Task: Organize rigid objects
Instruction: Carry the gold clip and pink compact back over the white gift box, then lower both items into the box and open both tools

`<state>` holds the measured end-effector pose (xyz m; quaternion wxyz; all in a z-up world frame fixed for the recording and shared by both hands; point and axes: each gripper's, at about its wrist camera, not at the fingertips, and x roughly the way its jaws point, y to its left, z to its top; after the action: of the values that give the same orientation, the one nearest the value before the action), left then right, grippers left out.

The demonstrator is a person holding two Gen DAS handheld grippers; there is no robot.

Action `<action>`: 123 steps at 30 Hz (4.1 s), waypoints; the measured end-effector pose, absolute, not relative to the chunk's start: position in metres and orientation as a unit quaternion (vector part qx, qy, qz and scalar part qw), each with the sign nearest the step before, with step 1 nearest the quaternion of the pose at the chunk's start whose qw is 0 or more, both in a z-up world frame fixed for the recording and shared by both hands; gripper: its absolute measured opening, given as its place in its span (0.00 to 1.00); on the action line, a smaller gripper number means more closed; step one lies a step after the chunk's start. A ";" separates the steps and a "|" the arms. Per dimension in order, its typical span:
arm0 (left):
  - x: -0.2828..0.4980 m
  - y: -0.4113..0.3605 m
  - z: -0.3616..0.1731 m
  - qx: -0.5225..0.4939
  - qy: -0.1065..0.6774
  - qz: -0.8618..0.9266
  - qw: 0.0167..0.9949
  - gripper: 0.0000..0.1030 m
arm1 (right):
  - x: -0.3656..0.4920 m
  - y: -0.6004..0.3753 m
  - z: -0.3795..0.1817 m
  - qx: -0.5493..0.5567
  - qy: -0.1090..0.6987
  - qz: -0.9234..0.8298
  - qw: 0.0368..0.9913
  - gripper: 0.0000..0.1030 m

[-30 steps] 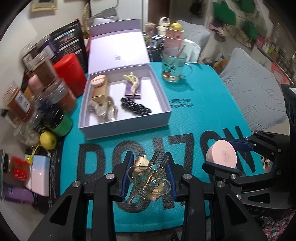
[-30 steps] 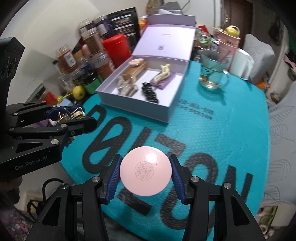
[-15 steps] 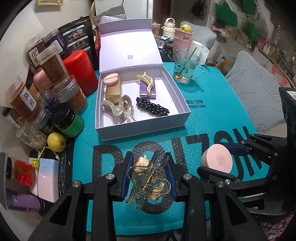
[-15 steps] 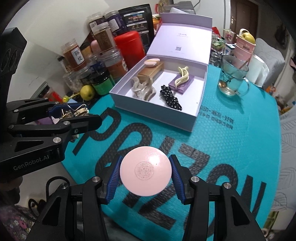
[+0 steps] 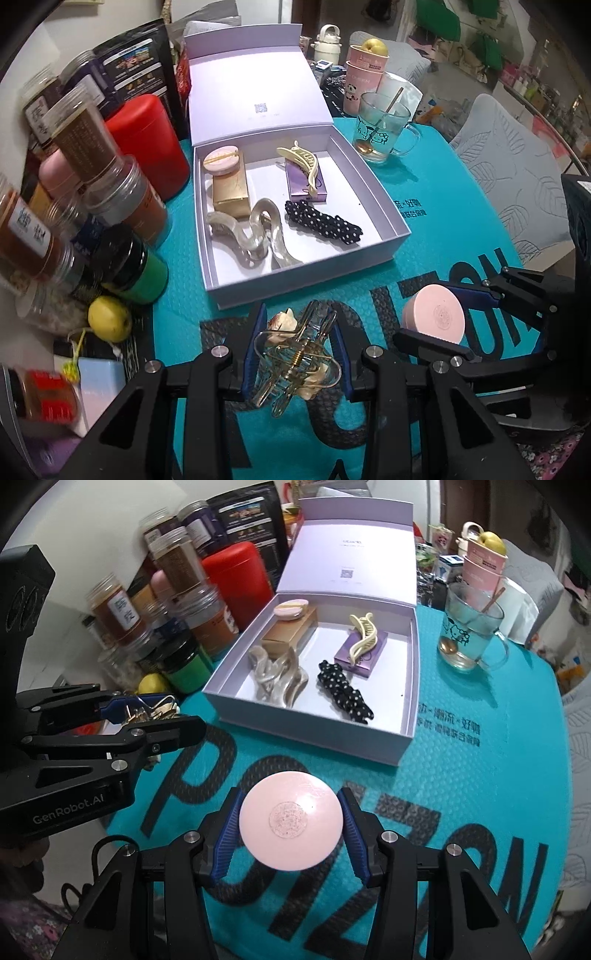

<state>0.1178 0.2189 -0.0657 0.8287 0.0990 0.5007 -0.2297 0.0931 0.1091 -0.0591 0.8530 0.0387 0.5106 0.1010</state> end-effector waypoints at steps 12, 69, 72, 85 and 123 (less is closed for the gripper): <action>0.174 0.210 -0.068 0.108 0.500 -0.254 0.821 0.32 | 0.138 0.099 -0.056 0.049 0.509 0.076 0.856 0.49; 0.340 0.164 -0.102 0.099 0.492 -0.228 0.834 0.32 | 0.296 0.043 -0.079 0.052 0.462 0.040 0.884 0.49; 0.342 0.163 -0.106 0.102 0.485 -0.236 0.836 0.32 | 0.302 0.042 -0.085 0.051 0.462 0.041 0.884 0.49; 0.353 0.160 -0.126 0.115 0.501 -0.223 0.829 0.32 | 0.322 0.045 -0.114 0.046 0.482 0.055 0.873 0.49; 0.364 0.170 -0.120 0.064 0.518 -0.166 0.837 0.78 | 0.325 0.031 -0.097 0.021 0.469 0.046 0.882 0.65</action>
<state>0.3643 0.1704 -0.1204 0.8368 0.0645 0.5177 -0.1660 0.3253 0.0314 -0.0967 0.8816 0.0213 0.4693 0.0464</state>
